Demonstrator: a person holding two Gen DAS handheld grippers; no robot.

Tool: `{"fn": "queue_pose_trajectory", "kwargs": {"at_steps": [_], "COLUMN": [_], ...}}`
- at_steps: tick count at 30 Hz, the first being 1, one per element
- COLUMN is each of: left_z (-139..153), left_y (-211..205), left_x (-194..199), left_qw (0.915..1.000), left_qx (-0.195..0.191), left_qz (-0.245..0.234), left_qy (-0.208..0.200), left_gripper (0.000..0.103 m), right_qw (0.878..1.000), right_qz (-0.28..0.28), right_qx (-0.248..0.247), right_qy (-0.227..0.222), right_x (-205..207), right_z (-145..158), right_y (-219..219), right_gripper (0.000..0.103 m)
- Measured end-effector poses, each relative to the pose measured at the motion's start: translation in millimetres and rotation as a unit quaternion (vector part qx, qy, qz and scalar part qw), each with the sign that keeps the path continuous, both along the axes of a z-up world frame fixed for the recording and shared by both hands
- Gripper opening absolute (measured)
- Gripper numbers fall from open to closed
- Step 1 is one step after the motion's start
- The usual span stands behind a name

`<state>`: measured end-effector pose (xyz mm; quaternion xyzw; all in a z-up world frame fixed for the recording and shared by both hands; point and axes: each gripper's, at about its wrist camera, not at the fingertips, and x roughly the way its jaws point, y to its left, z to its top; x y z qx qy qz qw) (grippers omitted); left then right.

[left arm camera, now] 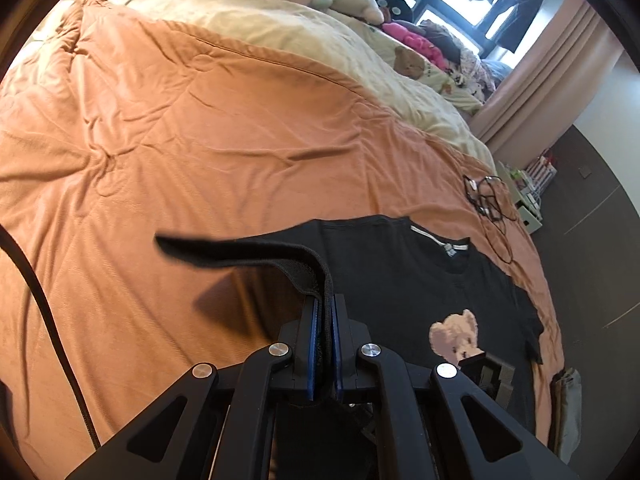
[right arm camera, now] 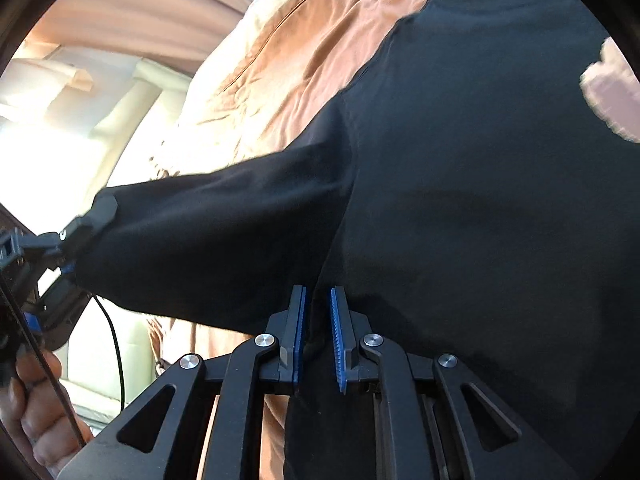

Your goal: Fold small clothes

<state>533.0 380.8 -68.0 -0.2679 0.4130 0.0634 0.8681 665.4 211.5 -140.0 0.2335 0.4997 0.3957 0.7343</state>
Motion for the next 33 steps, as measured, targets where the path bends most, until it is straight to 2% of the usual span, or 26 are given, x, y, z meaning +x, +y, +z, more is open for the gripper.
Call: {"fn": "queue_pose_trajectory", "kwargs": {"at_steps": [1,2,3,4,5,11,17,20,22,24,27,33], "left_z": [1,1,2,2,2,-9,-18,-16,-18,-25,-46,-107], "left_y": [-3,-6,-9,-12,-16,-35,-61,-55,-46,-38,-26,-9], "left_x": [0,1,1,2,2,4,4,0,-3,-5,-4,-4], "left_qw": [1.0,1.0,1.0,1.0,0.9999,0.9994,0.9965,0.9979,0.9987,0.9988,0.9977,0.9914], "left_qx": [0.0,0.0,-0.003,-0.005,-0.007,-0.029,-0.052,-0.037,-0.026,-0.012,-0.006,-0.02], "left_qz": [-0.002,-0.004,-0.005,-0.007,-0.008,-0.02,-0.063,-0.045,-0.024,-0.007,0.012,0.04], "left_qy": [0.0,0.0,-0.001,-0.002,-0.002,0.005,0.02,0.027,0.036,0.047,0.067,0.123], "left_gripper": [0.006,0.006,0.006,0.006,0.006,0.006,0.007,0.012,0.023,0.028,0.038,0.038], "right_qw": [1.0,1.0,0.999,0.999,0.999,0.996,0.993,0.993,0.994,0.995,0.996,0.996], "right_qz": [-0.01,-0.019,-0.031,-0.039,-0.048,-0.085,-0.112,-0.113,-0.108,-0.102,-0.094,-0.09], "right_qx": [0.002,0.004,0.004,0.007,0.013,0.032,0.021,0.017,0.012,0.005,-0.001,-0.013], "right_qy": [-0.004,-0.008,-0.01,-0.011,-0.014,0.007,0.008,0.014,0.013,0.011,0.007,0.003], "right_x": [2,4,6,7,8,16,13,8,1,0,-1,1], "right_z": [3,6,8,12,14,13,19,19,24,25,26,22], "right_y": [-7,-12,-19,-22,-28,-55,-70,-82,-83,-81,-78,-78], "right_gripper": [0.013,0.028,0.06,0.074,0.08,0.08,0.08,0.08,0.08,0.08,0.08,0.08]}}
